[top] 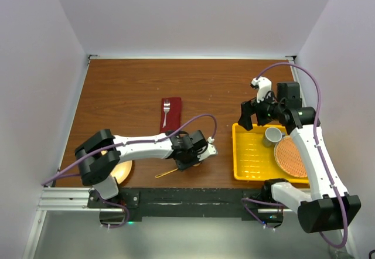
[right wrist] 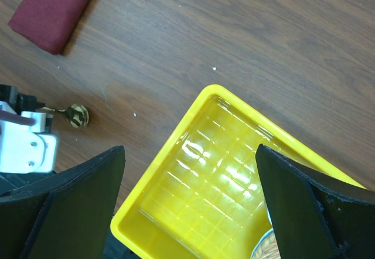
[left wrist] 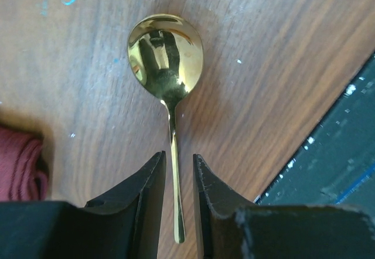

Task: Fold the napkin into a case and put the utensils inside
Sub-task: Pick up the spoon from the corner of the board.

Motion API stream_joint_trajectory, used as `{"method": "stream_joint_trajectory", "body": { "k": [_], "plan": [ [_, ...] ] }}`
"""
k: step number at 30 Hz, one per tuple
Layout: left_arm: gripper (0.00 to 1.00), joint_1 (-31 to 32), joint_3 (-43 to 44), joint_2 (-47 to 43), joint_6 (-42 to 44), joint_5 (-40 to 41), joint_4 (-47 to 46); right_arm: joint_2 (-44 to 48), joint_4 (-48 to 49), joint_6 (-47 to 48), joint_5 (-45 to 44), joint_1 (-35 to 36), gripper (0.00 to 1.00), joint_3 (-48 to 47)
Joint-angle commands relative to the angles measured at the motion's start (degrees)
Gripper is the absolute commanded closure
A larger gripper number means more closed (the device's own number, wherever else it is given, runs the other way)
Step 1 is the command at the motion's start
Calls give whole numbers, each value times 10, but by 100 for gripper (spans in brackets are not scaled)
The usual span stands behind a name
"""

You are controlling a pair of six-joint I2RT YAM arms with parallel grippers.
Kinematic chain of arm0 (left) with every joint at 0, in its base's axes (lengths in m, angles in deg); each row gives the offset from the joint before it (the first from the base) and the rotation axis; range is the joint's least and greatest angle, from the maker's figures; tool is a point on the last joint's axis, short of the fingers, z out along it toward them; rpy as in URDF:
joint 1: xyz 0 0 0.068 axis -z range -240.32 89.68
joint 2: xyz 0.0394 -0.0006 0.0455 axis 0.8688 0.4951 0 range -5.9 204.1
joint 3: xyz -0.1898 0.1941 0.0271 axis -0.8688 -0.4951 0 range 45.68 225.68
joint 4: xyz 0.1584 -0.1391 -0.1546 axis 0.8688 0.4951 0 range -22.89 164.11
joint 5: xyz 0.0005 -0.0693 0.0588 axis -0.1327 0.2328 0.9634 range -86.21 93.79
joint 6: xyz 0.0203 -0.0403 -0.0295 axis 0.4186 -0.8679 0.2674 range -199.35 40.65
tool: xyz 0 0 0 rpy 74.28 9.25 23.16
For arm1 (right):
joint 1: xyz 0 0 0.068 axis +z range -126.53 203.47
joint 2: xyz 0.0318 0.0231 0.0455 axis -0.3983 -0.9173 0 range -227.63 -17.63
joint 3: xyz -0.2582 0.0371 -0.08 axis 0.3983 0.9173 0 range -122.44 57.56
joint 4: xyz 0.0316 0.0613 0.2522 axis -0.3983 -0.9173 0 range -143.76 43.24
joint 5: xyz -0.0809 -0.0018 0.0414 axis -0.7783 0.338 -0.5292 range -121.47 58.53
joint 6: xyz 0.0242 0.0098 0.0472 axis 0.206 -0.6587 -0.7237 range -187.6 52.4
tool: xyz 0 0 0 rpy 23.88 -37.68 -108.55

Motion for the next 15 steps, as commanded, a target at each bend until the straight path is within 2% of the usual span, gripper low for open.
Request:
{"method": "stream_joint_trajectory", "body": {
  "k": [1,9,11,15],
  "plan": [
    [71,3,11,17,-8,-7,-27,13,1,-10,-3,-6,2,2],
    [79,3,9,51,-9,-22,-36,9,3,-10,0,-8,2,4],
    [83,3,10,62,-9,-21,-33,4,3,-10,0,-8,2,2],
    [100,3,10,72,-9,-15,-30,-3,5,-10,2,-7,2,-2]
  ]
}}
